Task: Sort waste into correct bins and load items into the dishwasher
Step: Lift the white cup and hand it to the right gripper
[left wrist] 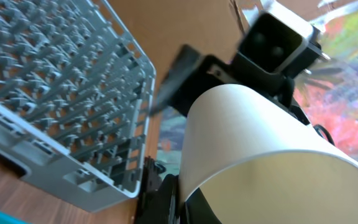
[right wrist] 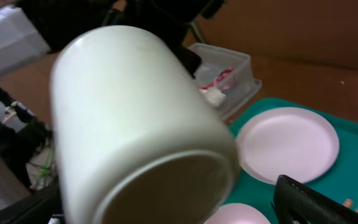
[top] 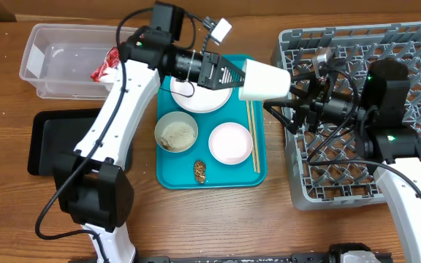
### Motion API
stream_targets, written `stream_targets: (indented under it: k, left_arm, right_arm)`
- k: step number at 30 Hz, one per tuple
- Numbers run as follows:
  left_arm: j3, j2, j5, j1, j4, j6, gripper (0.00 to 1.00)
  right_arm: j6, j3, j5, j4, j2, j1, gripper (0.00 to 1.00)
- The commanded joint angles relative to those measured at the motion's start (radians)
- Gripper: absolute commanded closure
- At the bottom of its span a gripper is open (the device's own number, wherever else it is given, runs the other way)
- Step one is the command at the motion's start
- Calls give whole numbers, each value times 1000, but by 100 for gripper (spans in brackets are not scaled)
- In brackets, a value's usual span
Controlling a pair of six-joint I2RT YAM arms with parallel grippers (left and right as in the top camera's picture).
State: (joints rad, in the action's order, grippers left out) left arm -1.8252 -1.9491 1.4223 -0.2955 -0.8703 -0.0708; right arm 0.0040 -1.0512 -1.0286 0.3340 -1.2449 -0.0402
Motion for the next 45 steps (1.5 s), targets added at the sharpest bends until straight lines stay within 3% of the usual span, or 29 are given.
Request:
stream_targets:
  k: [1, 5, 17, 21, 30, 45]
  left_arm:
    - [-16, -10, 46, 6, 0, 11, 96]
    - [-16, -10, 46, 12, -2, 11, 96]
    - [-16, -10, 45, -11, -4, 11, 96]
    - [-16, -10, 45, -13, -5, 11, 96]
    - [-16, -10, 45, -13, -9, 11, 96]
    - [-16, -10, 45, -13, -15, 11, 96]
  right_arm:
    - [27, -24, 147, 5, -3, -3, 0]
    - [29, -24, 124, -40, -3, -3, 0]
    - [29, -24, -209, -214, -3, -5, 0]
    - [29, -24, -245, -214, -3, -5, 2]
    - [29, -24, -256, -214, -3, -5, 19]
    - [29, -24, -256, -255, -3, -5, 16]
